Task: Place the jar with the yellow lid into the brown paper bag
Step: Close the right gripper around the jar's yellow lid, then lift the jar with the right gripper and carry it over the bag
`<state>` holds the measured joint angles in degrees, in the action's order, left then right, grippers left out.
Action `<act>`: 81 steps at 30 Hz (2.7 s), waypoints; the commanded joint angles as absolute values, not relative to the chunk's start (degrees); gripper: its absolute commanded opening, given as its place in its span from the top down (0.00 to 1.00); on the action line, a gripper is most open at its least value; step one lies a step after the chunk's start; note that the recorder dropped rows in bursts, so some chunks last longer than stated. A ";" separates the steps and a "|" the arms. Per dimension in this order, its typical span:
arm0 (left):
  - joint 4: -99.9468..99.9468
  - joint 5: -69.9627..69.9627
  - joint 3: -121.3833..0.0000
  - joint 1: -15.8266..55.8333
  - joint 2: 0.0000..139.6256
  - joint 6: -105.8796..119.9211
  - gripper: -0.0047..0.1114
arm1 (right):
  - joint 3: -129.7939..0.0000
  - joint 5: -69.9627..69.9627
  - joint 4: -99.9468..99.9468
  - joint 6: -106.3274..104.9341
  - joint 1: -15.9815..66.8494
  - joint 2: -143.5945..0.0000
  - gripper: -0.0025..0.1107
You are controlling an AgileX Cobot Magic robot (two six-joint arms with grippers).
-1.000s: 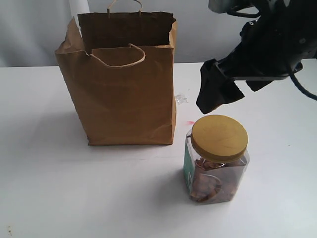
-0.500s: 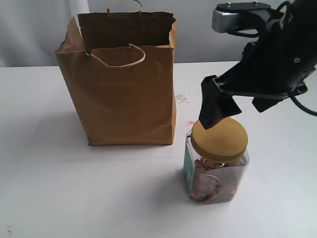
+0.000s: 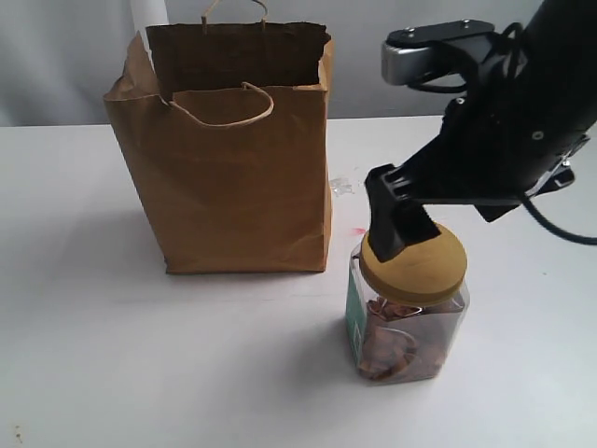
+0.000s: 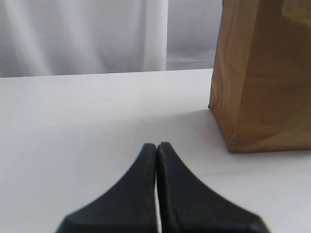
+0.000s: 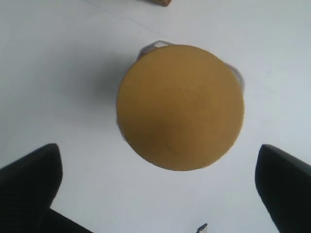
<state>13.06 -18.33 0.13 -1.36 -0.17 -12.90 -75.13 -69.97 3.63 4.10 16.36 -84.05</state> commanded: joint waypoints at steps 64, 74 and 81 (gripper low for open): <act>12.85 -17.76 0.00 -1.21 0.00 -13.12 0.95 | -79.27 -69.96 -9.05 13.49 22.81 -94.67 0.98; 12.85 -17.76 0.00 -1.21 0.00 -13.12 0.95 | -95.90 -69.96 -8.42 13.56 22.92 -84.82 0.98; 12.85 -17.76 0.00 -1.21 0.00 -13.12 0.95 | -101.56 -69.96 -7.75 13.56 22.92 -81.51 0.98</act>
